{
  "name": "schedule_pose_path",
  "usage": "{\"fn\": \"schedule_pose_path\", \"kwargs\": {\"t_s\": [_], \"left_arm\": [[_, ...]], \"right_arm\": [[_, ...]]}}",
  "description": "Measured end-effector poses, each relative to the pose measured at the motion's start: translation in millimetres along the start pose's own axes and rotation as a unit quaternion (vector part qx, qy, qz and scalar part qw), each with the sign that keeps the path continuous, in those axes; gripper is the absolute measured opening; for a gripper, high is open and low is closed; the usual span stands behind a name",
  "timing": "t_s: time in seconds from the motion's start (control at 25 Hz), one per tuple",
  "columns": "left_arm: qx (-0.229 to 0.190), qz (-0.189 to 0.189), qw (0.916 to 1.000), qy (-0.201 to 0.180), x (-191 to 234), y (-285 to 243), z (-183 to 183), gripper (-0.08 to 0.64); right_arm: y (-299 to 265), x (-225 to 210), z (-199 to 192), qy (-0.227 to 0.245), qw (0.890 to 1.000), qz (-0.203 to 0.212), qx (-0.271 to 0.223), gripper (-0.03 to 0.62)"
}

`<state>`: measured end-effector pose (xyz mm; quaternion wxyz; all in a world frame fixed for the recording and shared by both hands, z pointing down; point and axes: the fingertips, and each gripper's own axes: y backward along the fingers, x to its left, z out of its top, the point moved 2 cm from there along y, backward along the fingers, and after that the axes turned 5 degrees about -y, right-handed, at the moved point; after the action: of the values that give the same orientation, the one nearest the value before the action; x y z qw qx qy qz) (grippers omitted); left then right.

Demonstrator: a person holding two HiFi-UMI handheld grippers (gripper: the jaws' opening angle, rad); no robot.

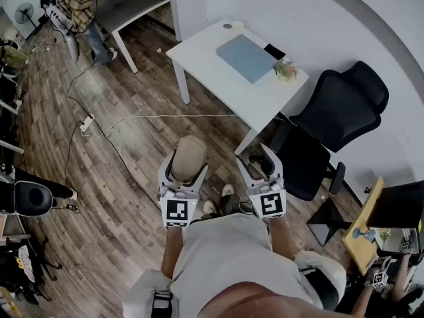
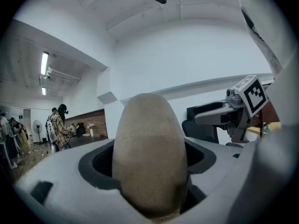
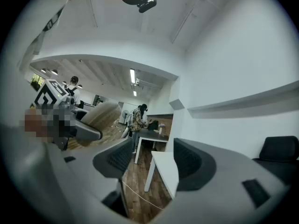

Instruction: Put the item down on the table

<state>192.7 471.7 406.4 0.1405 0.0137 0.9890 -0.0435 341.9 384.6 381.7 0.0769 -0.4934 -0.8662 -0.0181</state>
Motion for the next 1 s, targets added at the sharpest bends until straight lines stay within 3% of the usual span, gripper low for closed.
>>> {"fn": "schedule_pose_path", "kwargs": {"t_s": [0.24, 0.84, 1.0], "left_arm": [[0.001, 0.008, 1.0000, 0.004, 7.9, -3.7, -2.5, 0.396], [0.011, 0.037, 0.9988, 0.030, 48.5, -87.2, -5.1, 0.396], [0.007, 0.039, 0.9992, 0.008, 59.2, -112.2, -5.7, 0.396]], "right_arm": [[-10.0, 6.4, -2.9, -0.033, 0.999, 0.009, -0.006, 0.290], [-97.5, -45.0, -12.1, -0.030, 0.999, 0.029, 0.000, 0.285], [-120.3, -61.2, -11.5, -0.028, 0.999, 0.037, 0.002, 0.284]]}}
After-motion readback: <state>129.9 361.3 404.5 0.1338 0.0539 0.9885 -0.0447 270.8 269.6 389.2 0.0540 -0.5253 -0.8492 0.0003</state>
